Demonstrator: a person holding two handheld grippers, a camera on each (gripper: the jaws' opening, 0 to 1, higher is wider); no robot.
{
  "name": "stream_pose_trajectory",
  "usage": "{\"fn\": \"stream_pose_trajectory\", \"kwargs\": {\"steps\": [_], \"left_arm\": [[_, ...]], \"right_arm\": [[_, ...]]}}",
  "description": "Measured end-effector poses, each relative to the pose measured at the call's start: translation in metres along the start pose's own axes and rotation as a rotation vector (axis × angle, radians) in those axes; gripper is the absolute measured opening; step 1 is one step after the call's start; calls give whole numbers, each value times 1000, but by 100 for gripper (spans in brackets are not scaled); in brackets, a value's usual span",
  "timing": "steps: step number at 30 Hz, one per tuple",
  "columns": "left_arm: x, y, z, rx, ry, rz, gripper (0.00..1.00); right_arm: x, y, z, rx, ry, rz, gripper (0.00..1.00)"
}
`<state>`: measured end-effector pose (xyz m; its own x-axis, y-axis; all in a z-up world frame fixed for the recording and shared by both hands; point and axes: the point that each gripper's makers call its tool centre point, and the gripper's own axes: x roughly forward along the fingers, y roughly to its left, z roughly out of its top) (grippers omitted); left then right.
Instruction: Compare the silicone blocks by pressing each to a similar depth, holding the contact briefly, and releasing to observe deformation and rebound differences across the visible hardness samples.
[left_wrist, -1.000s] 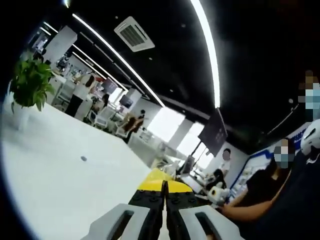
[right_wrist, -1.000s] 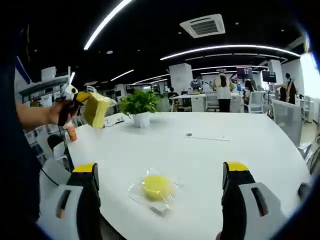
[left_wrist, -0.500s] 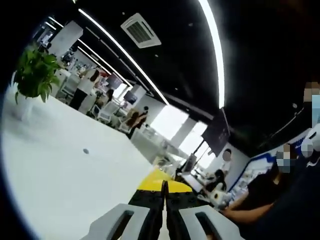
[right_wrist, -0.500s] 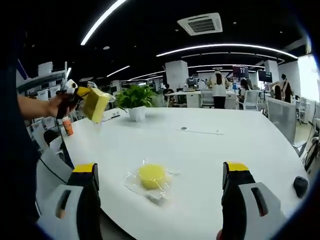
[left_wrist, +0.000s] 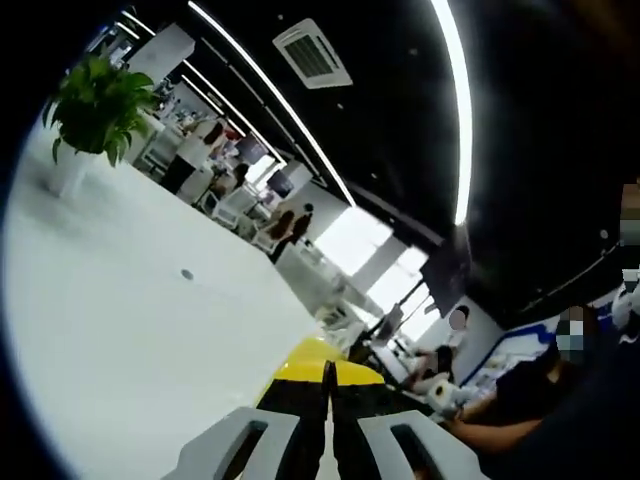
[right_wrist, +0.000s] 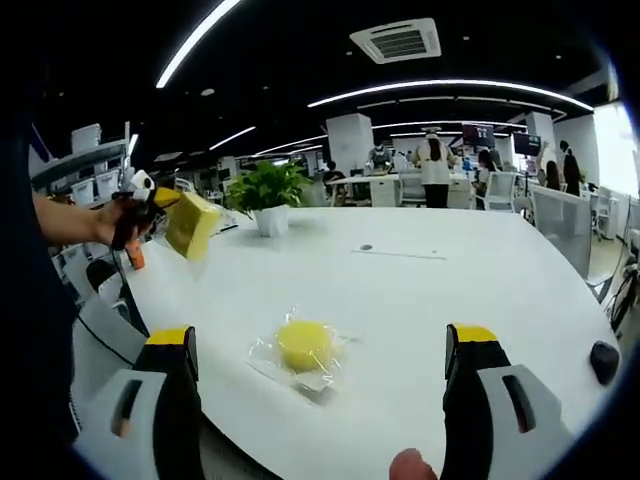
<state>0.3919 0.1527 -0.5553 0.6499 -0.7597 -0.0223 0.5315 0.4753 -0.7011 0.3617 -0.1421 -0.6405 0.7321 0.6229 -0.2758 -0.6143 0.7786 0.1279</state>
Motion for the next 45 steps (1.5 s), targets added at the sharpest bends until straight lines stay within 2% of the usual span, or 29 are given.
{"fn": "stream_pose_trajectory", "kwargs": {"steps": [4, 7, 20, 24, 26, 30, 35, 37, 38, 39, 41, 42, 44, 45], "left_arm": [[1, 13, -4, -35, -7, 15, 0], [4, 24, -11, -54, 12, 26, 0], [15, 65, -29, -194, 33, 57, 0], [16, 80, -36, -240, 40, 85, 0], [17, 94, -41, -249, 54, 120, 0], [19, 105, -44, -270, 68, 129, 0], [16, 123, -51, -253, 103, 182, 0], [12, 134, -56, -214, 125, 218, 0], [10, 142, -52, -159, 98, 239, 0], [6, 146, -56, -160, 117, 260, 0], [7, 148, -58, -148, 128, 245, 0], [6, 149, -58, -133, 134, 247, 0], [1, 162, -67, -72, 186, 305, 0], [-2, 168, -72, -46, 217, 330, 0]], "right_arm": [[1, 1, -1, 5, -2, 0, 97], [3, 1, -9, 50, 29, 13, 97], [8, 2, -15, 73, 29, -7, 96], [8, 0, -18, 88, 36, -15, 96], [8, 0, -18, 102, 33, -15, 96], [8, 0, -23, 86, 52, -16, 96], [7, -2, -27, 106, 57, -30, 96], [5, -8, -30, 94, 74, -61, 92], [5, -8, -30, 97, 70, -63, 90], [5, -9, -29, 103, 61, -68, 90], [5, -11, -32, 117, 68, -77, 92], [5, -12, -37, 118, 96, -86, 95], [4, -15, -49, 159, 153, -107, 96], [5, -15, -50, 167, 158, -98, 96]]}}
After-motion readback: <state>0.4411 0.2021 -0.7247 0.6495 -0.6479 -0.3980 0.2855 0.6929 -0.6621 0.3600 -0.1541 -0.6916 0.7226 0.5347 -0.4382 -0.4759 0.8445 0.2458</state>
